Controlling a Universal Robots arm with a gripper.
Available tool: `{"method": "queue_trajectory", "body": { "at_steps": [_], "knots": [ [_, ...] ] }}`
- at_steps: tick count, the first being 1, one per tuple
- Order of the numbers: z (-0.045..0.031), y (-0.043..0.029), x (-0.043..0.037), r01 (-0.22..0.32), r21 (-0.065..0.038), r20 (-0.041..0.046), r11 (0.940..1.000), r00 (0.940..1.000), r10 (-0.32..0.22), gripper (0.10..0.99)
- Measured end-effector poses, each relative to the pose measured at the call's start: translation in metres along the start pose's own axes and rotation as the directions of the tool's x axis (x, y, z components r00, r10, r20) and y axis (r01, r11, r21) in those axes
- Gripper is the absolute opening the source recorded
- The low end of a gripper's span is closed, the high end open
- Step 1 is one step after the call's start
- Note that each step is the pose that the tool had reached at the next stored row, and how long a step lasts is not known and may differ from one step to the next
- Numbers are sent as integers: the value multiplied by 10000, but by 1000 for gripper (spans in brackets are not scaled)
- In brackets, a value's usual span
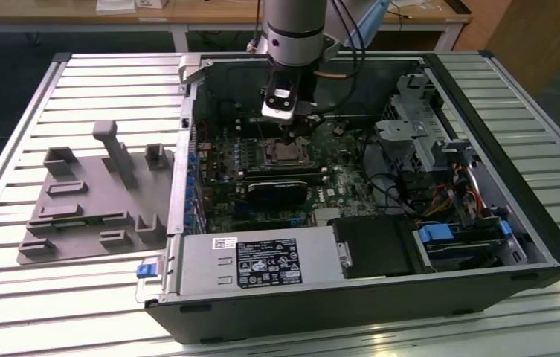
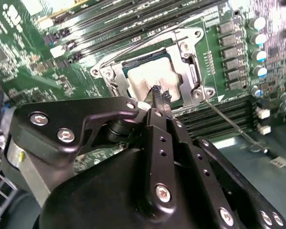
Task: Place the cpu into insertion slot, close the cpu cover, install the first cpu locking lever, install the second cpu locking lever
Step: 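Close the cpu cover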
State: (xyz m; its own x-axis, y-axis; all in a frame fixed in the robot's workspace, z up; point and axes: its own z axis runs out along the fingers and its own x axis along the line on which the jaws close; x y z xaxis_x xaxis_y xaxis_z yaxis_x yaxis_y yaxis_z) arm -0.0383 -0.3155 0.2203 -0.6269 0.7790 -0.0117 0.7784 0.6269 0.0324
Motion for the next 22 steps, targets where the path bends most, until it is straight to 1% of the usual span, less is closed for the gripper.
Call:
{"method": "queue_trajectory", "body": {
  "at_steps": [3, 6, 9, 11, 14, 16, 19, 22],
  "knots": [
    [4, 0, 0, 540, -7, -18, 9985, 9985, -540, 102],
    [8, 0, 0, 1077, -15, -34, 9942, 9942, -1077, 102],
    [12, 0, 0, 1627, -24, -51, 9867, 9867, -1627, 102],
    [15, 0, 0, 1980, -30, -62, 9802, 9802, -1980, 102],
    [19, 0, 0, 2511, -40, -78, 9679, 9679, -2511, 102],
    [21, -1, 0, 2867, -47, -88, 9580, 9580, -2868, 102],
    [24, -1, 0, 3380, -59, -103, 9411, 9411, -3380, 102],
    [27, -1, 0, 3884, -71, -117, 9215, 9214, -3884, 102]
  ]
}}
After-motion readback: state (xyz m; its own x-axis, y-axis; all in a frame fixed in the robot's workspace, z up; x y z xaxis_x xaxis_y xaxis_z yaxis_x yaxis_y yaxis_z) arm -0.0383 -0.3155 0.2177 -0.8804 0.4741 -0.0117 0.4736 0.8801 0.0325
